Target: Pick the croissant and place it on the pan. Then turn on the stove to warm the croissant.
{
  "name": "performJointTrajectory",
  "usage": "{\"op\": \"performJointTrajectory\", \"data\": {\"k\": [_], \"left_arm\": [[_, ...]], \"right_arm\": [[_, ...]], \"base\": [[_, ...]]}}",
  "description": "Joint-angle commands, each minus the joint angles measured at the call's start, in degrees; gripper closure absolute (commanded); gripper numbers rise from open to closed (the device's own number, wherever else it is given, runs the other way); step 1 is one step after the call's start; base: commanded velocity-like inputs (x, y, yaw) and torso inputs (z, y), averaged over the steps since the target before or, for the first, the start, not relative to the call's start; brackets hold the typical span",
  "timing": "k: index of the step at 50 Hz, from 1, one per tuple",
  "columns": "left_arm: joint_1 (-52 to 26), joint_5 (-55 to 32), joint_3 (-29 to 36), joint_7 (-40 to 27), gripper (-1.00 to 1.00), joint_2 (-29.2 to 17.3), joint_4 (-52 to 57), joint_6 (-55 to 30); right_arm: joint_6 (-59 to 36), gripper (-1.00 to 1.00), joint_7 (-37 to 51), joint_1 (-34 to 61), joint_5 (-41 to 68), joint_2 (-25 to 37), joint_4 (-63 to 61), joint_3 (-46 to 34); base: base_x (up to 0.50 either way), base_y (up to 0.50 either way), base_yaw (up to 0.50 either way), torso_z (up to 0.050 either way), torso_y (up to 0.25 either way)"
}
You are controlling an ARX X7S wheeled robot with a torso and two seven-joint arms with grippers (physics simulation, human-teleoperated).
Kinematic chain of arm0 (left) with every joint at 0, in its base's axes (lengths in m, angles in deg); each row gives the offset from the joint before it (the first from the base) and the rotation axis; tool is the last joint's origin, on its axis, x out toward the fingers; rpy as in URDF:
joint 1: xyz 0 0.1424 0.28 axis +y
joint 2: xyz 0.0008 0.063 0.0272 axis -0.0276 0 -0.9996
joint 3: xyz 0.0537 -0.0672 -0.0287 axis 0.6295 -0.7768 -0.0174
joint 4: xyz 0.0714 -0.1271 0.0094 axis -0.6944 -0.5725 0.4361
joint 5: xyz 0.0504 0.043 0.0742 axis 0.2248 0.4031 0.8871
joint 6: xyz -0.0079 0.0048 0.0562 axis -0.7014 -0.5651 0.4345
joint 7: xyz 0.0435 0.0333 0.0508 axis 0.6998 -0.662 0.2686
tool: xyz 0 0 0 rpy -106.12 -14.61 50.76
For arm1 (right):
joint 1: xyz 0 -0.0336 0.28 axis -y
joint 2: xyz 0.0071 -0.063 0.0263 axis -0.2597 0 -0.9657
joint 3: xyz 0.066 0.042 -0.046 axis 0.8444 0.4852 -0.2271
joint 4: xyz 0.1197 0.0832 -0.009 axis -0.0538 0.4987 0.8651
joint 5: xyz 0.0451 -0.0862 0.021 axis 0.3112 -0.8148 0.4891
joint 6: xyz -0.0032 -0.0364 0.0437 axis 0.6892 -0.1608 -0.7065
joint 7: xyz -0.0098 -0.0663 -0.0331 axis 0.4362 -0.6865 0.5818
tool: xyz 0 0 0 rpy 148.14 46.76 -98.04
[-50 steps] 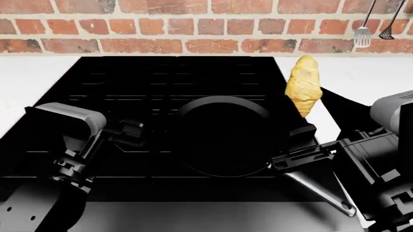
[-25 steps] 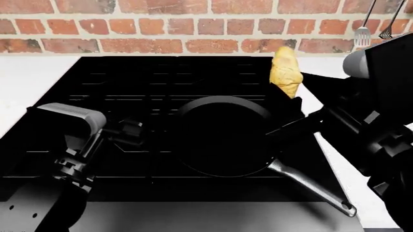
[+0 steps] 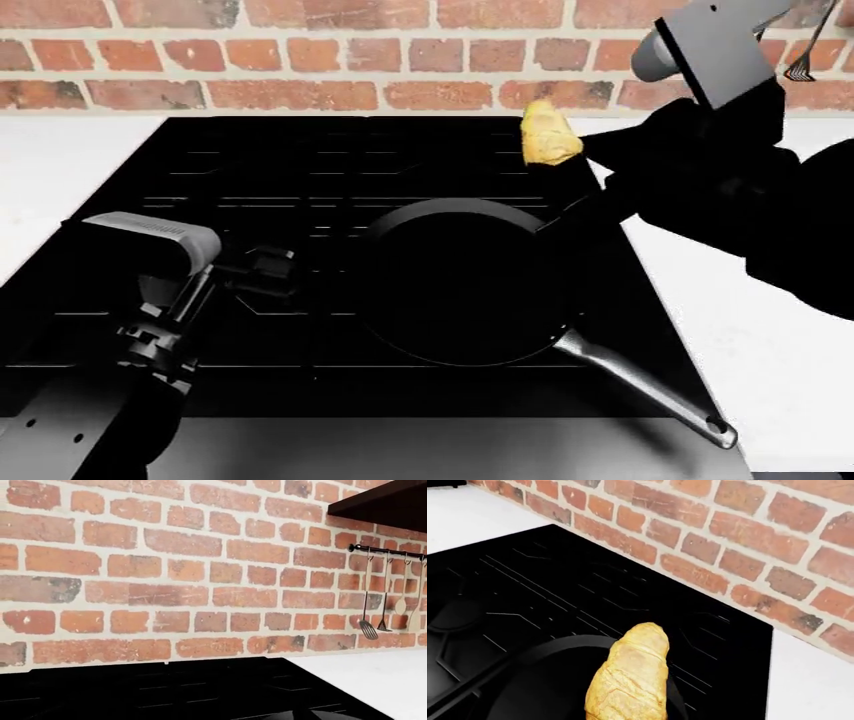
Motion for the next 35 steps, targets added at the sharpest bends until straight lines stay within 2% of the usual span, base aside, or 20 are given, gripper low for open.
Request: {"op": "performJointTrajectory", "data": {"k": [1, 21, 35], "left_arm": [[-0.65, 0.69, 0.32, -0.40, -1.00, 0.00, -0.75, 0.55], [-1.15, 0.19, -0.02, -1.14, -1.00, -0.57, 0.37, 0.42], [-1.40, 0.11, 0.10, -1.08, -1.00, -0.61, -0.32, 0.92]], "right_arm": [[-5.13, 1.00, -12.06, 4.78, -6.98, -4.61, 9.80, -4.53], [-4.17, 1.00, -28.47, 6.85, -17.58, -9.54, 21.13, -10.78], [1.00, 1.00, -34.65, 3.74, -21.30, -12.05, 27.00, -12.34]], "base": [[0.00, 0.00, 0.00, 0.000, 0.000], [0.00, 0.00, 0.00, 0.000, 0.000], [0.00, 0.00, 0.00, 0.000, 0.000]]}}
